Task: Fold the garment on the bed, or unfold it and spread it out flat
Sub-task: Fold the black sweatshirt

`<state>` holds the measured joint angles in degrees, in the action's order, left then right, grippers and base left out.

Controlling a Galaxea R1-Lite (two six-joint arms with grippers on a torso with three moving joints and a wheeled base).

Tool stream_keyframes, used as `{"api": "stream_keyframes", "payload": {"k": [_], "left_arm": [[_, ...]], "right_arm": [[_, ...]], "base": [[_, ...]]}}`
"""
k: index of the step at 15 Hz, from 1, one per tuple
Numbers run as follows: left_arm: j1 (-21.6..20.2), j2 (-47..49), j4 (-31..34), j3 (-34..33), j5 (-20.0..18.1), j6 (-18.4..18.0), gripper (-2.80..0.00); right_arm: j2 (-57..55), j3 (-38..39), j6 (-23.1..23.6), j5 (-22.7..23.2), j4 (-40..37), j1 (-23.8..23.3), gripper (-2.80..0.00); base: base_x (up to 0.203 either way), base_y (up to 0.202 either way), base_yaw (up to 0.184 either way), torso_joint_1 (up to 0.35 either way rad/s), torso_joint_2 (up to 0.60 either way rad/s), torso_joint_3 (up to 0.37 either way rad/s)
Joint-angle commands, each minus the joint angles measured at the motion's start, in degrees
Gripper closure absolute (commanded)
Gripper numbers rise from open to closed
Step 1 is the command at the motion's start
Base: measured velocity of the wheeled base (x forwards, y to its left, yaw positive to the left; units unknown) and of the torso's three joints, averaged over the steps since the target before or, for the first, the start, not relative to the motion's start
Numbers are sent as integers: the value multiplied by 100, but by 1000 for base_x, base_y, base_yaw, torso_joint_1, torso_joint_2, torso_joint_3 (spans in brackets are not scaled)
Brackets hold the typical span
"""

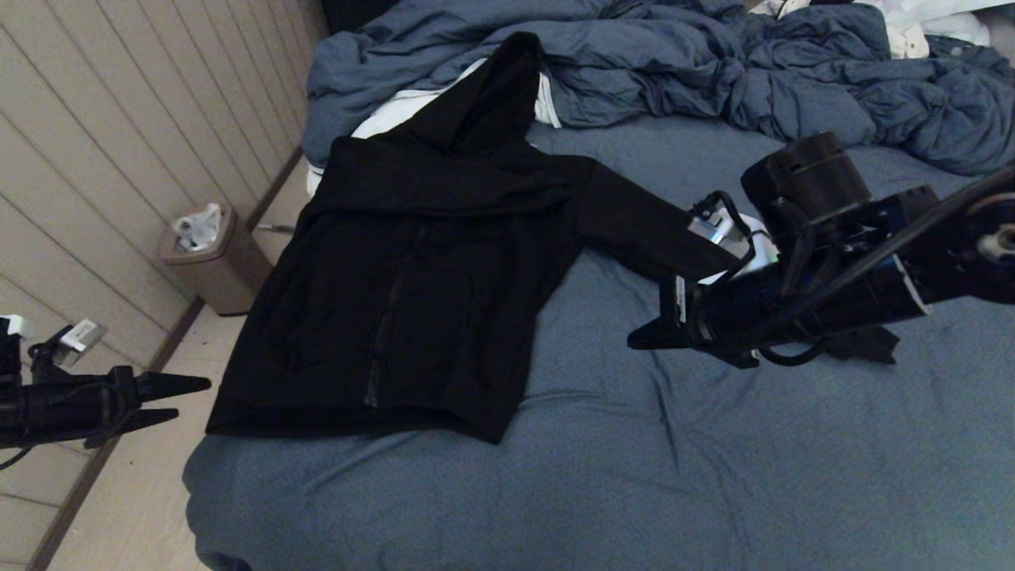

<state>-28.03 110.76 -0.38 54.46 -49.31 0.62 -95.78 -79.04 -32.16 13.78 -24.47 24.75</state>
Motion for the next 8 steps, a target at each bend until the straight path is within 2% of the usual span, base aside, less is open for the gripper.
{"api": "stream_keyframes", "payload": {"k": [1, 5, 8], "left_arm": [[187, 186, -8, 35, -34, 14, -280], [564, 402, -7, 265, -26, 101, -280], [714, 373, -6, 497, -57, 477, -280]], "right_arm": [[42, 18, -18, 11, -14, 13, 0], [45, 49, -10, 4, -11, -31, 0], [51, 135, -10, 11, -5, -40, 0]], "base": [[0, 0, 0, 0, 0, 0], [0, 0, 0, 0, 0, 0], [0, 0, 0, 0, 0, 0]]}}
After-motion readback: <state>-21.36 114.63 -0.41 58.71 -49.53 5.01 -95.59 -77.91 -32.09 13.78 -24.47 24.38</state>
